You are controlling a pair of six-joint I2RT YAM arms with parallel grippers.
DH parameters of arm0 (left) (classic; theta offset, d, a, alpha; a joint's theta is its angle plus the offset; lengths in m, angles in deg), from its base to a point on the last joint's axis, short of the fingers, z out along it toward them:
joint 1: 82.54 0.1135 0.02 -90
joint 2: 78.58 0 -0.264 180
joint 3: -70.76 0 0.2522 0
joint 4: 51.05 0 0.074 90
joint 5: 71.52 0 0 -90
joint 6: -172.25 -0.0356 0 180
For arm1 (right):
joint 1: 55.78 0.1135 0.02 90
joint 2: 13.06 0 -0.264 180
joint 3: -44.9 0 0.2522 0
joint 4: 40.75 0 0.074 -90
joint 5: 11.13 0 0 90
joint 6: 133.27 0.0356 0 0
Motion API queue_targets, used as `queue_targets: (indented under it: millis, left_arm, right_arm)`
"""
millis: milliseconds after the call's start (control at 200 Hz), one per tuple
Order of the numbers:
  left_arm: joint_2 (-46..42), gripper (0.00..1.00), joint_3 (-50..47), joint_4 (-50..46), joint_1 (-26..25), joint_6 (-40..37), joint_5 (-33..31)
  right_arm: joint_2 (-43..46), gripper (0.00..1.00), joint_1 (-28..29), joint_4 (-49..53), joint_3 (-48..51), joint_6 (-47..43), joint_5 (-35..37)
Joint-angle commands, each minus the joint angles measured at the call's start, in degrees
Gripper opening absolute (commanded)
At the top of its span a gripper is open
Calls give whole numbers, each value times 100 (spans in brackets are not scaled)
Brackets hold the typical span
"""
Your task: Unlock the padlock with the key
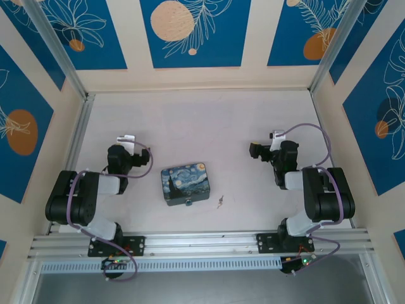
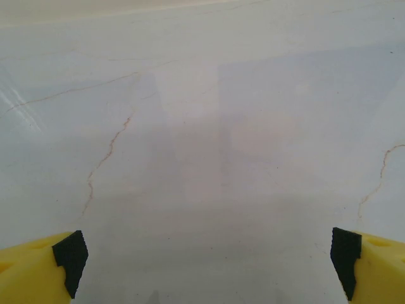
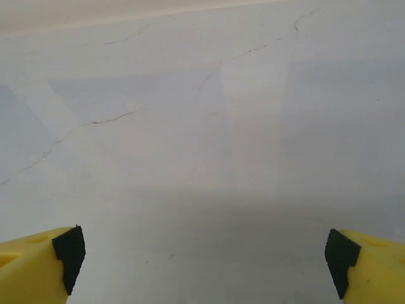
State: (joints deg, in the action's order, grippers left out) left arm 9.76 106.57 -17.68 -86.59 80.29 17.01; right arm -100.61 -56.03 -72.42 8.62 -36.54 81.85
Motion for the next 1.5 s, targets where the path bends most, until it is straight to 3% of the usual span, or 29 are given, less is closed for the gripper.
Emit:
queue_targets:
  millis: [0, 715, 830, 1035, 1140, 1300, 1495]
  left_arm:
    - [-35, 100, 107, 29, 80, -66, 148]
    - [-80, 100, 132, -52, 115, -38, 155]
    - [-422, 100, 434, -896, 118, 57, -100]
    - [-993, 100, 717, -2029, 107, 265, -377]
    - [-1358, 100, 1054, -2844, 99, 603, -522]
    - [-1852, 100, 1673, -4417, 93, 1651, -462]
    - [-1926, 100, 2539, -6728, 80, 2871, 273]
  right_arm:
    - [27, 99, -10, -72, -138, -148, -45]
    - [121, 99, -151, -78, -130, 4, -202]
    - [688, 99, -181, 1093, -507, 82, -55]
    - [1184, 99, -118, 2076, -822, 286, -6]
    - [1283, 99, -198, 3281, -1365, 1536, 341]
    - [944, 99, -390, 4445, -2125, 2227, -918]
    - [1045, 92, 159, 5375, -2287, 2504, -1724]
